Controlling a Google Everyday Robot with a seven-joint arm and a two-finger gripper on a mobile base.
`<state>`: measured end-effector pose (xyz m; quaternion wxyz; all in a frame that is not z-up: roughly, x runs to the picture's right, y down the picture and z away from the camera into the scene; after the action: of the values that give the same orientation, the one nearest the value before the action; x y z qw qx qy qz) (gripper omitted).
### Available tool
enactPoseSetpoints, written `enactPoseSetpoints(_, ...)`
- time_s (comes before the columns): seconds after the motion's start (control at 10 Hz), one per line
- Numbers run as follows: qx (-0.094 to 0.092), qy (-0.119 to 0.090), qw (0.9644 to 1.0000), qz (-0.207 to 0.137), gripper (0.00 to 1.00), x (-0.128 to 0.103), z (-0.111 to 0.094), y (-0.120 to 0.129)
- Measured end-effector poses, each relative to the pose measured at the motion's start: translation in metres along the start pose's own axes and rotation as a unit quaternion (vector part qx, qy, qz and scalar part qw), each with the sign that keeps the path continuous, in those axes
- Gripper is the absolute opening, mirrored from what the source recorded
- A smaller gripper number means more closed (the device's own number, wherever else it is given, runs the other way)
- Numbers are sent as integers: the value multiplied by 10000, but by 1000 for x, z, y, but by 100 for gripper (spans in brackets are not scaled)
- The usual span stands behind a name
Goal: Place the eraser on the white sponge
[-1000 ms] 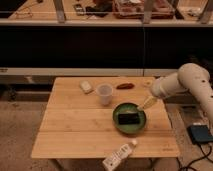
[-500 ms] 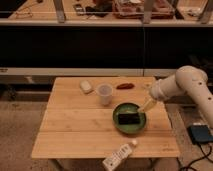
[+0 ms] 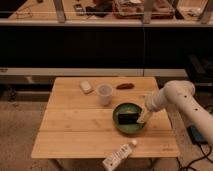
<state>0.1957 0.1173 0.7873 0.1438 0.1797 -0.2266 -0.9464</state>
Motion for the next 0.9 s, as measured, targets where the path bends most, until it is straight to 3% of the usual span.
enactPoseSetpoints(0.3, 61, -292, 9993, -219, 80, -2, 37, -13)
enactPoseSetpoints(0.9, 427, -563, 9966, -413, 80, -2, 91, -37)
